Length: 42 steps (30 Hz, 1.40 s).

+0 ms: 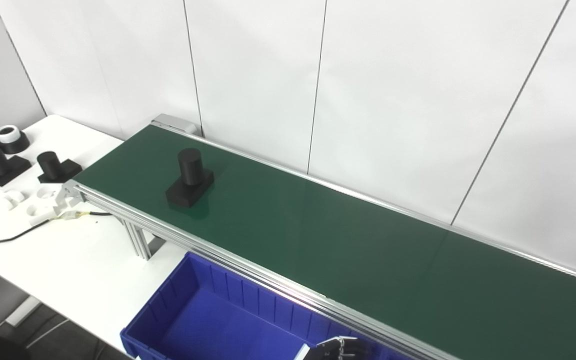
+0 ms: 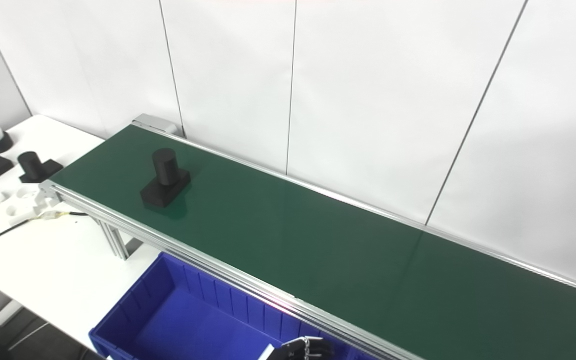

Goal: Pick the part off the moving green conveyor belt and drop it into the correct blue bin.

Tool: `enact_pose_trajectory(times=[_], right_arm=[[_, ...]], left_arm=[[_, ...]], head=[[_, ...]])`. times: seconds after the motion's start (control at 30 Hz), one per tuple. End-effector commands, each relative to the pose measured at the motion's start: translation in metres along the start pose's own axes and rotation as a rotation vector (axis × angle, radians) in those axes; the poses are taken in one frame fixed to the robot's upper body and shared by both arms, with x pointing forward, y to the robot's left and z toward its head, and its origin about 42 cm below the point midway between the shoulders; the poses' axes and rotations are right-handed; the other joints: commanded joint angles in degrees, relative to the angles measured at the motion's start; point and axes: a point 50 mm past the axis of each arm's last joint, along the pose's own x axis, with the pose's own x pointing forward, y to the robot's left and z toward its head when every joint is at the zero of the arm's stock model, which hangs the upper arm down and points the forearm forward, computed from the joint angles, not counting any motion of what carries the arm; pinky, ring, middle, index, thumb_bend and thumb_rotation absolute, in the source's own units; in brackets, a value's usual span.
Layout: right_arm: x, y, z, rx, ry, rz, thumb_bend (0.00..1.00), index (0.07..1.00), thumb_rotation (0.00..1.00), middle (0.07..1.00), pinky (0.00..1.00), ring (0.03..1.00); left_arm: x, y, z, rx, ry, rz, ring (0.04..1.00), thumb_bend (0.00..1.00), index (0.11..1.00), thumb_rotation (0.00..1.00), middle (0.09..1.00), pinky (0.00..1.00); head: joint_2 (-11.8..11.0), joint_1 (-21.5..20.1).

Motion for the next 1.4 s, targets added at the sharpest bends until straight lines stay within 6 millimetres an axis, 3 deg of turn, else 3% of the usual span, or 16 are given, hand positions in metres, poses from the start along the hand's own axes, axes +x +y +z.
enact_pose_trajectory(times=[0.0,0.43,0.93,1.1,1.37], right_arm=[[0.0036,0.0008,0.0075,0.018,-0.072,0.005,0.54,0.872,0.00,0.839,0.69,0.781],[0.0049,-0.0011,0.0064,-0.004,-0.070,0.011,0.53,0.863,0.00,0.833,0.67,0.774],[0.0046,-0.0035,0.0077,0.022,-0.073,0.009,0.54,0.846,0.01,0.822,0.66,0.758],[0.0050,-0.0036,0.0078,0.009,-0.075,0.009,0.56,0.846,0.08,0.823,0.65,0.757],[0.0062,-0.0048,0.0088,0.007,-0.079,0.012,0.56,0.843,0.06,0.820,0.66,0.756]], left_arm=[[0.0040,-0.0123,0.0062,-0.020,-0.049,-0.014,0.712,0.64,0.697,0.00,0.728,0.71],[0.0059,-0.0133,0.0050,-0.033,-0.043,-0.018,0.699,0.69,0.682,0.00,0.717,0.69],[0.0044,-0.0134,0.0061,-0.011,-0.048,-0.018,0.695,0.66,0.680,0.00,0.719,0.69],[0.0049,-0.0131,0.0055,-0.007,-0.046,-0.021,0.691,0.66,0.684,0.00,0.715,0.68],[0.0047,-0.0145,0.0058,-0.011,-0.047,-0.018,0.700,0.65,0.686,0.00,0.721,0.69]], head=[[0.1,0.0],[0.8,-1.3],[1.2,-2.1],[1.3,-2.1],[1.1,-2.7]])
